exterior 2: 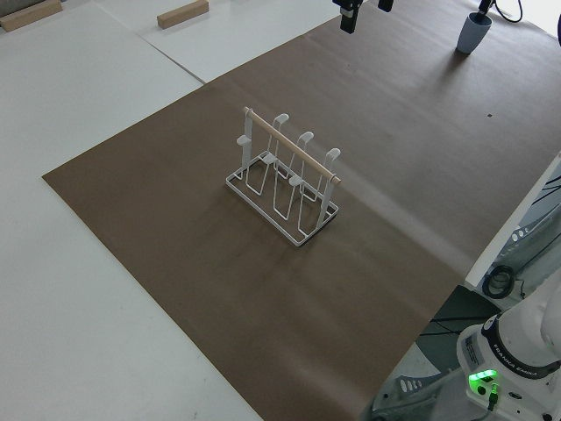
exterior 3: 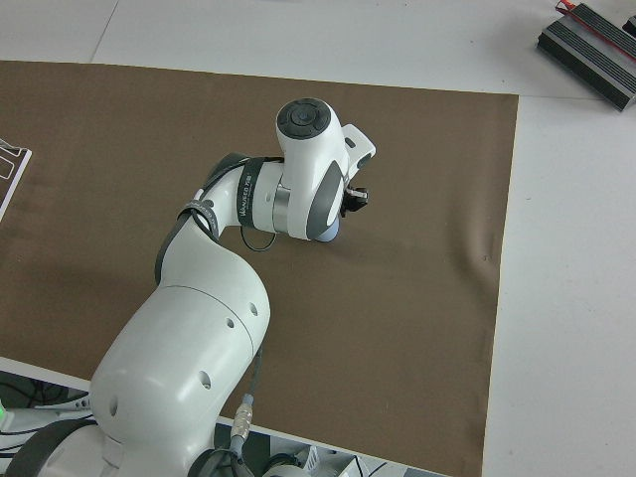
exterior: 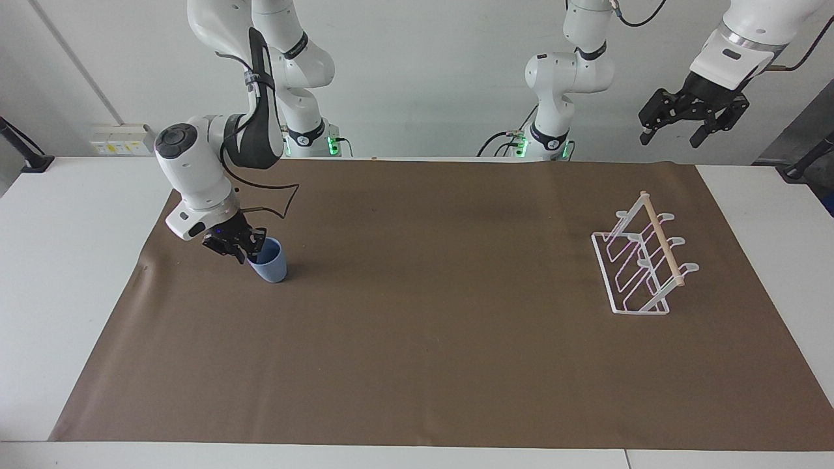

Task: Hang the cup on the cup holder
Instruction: 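Reach the right gripper to the blue cup and grip its rim, then lift the blue cup with the right gripper and tip it sideways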

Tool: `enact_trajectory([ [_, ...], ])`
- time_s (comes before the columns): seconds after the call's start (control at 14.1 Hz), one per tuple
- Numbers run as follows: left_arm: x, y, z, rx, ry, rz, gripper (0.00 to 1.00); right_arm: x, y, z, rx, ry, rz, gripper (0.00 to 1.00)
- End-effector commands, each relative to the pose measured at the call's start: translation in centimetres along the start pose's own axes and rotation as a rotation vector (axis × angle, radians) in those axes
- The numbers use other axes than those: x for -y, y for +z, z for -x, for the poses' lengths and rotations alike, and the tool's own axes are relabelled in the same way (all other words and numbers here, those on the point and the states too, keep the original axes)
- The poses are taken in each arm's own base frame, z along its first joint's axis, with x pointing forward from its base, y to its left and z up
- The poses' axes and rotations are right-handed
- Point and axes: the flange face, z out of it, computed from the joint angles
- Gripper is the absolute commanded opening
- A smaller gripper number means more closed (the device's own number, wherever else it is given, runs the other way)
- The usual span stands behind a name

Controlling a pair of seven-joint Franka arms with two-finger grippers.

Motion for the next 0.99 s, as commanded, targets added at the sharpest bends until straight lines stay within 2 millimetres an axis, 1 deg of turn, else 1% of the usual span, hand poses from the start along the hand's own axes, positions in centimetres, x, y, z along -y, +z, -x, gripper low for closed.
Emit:
enact_trajectory([
  [0.0,0.1,-0.1,0.7,0.005,-0.009,-0.014,1.0,0.2,-0.3,-0.2,0.007,0.004,-0.018,0.0],
  [0.07,0.0,-0.1,0.7,0.005,-0.007,-0.014,1.0,0.7,-0.5,-0.4,0.004,-0.006,-0.018,0.0],
  [0.14,0.0,-0.1,0.7,0.005,-0.007,-0.014,1.0,0.7,-1.2,-0.8,-0.002,-0.01,-0.018,0.0],
  [0.28,0.0,-0.1,0.7,0.005,-0.007,-0.014,1.0,0.9,-4.4,-2.0,-0.007,-0.032,-0.022,0.0],
  [0.35,0.0,-0.1,0.7,0.005,-0.007,-0.014,1.0,2.3,-6.2,-2.7,-0.027,-0.046,-0.035,0.0],
  [0.42,0.0,-0.1,0.7,0.005,-0.009,-0.014,1.0,3.3,-7.6,-3.4,-0.052,-0.039,-0.076,0.0],
  [0.64,0.0,-0.2,0.6,-0.004,-0.012,-0.015,1.0,5.0,-12.0,-5.4,-0.087,-0.003,-0.199,0.0],
  [0.78,0.0,-0.2,0.7,0.002,-0.019,-0.015,1.0,5.8,-14.4,-5.9,-0.116,0.01,-0.311,0.0],
  [0.92,-0.1,-0.4,1.0,-0.001,-0.013,-0.013,1.0,7.5,-15.8,-6.0,-0.121,0.054,-0.512,0.0],
])
